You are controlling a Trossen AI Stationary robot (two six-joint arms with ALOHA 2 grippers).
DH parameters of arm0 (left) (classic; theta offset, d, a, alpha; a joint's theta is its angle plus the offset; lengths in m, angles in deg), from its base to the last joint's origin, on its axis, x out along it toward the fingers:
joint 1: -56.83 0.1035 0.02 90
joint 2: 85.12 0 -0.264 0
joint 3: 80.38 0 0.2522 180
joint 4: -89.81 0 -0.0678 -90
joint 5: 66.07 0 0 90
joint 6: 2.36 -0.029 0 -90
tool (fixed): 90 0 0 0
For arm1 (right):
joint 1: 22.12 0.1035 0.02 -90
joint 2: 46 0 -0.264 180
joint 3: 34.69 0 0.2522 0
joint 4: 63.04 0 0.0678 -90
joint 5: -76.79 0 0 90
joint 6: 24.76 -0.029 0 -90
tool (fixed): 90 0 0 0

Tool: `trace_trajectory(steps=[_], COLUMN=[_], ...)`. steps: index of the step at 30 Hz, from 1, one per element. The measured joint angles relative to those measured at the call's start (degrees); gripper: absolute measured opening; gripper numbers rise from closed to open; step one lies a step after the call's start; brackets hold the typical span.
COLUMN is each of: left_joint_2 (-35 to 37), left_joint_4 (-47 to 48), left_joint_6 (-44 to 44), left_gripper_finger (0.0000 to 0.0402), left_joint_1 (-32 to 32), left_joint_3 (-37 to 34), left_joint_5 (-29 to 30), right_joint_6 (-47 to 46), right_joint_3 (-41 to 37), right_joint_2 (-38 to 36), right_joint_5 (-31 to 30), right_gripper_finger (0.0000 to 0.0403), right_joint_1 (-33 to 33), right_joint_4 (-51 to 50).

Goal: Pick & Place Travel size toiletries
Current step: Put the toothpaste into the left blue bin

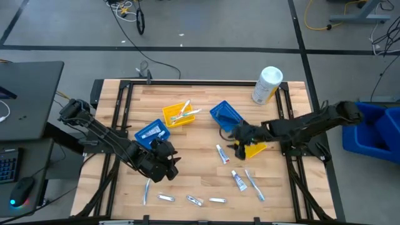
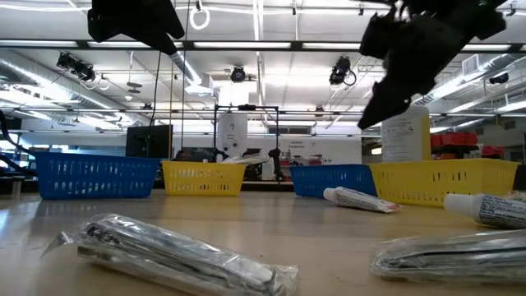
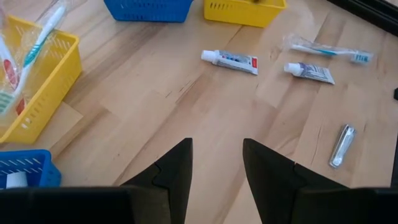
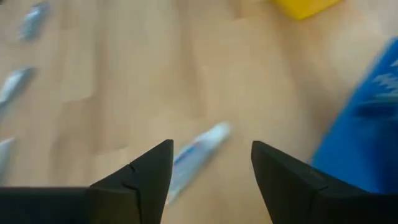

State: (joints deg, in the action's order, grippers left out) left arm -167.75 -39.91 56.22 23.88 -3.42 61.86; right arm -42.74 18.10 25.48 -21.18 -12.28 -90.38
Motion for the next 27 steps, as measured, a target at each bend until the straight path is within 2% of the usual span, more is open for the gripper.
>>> trace_trajectory(steps=[7,13,20,27], left_joint_2=[0.0,0.0,0.0,0.0], left_joint_4=[0.01,-0.07,-0.1,-0.1], left_joint_6=[-0.49,-0.71,-0.65,-0.56], left_gripper_finger=[0.0149,0.0149,0.0149,0.0149], left_joint_1=[0.0,0.0,0.0,0.0], left_joint_3=[0.0,0.0,0.0,0.0], left_joint_5=[0.45,2.25,2.55,2.16], right_joint_6=[-12.76,-24.55,-30.24,-31.3], right_joint_3=[0.0,0.0,0.0,0.24], right_joint_2=[1.53,9.45,19.11,22.13], right_joint_5=[1.15,0.76,0.69,0.41], right_gripper_finger=[0.022,0.0215,0.0222,0.0205], right_joint_1=[14.71,24.19,27.02,25.82], right_joint_4=[-0.72,-0.7,3.83,5.89])
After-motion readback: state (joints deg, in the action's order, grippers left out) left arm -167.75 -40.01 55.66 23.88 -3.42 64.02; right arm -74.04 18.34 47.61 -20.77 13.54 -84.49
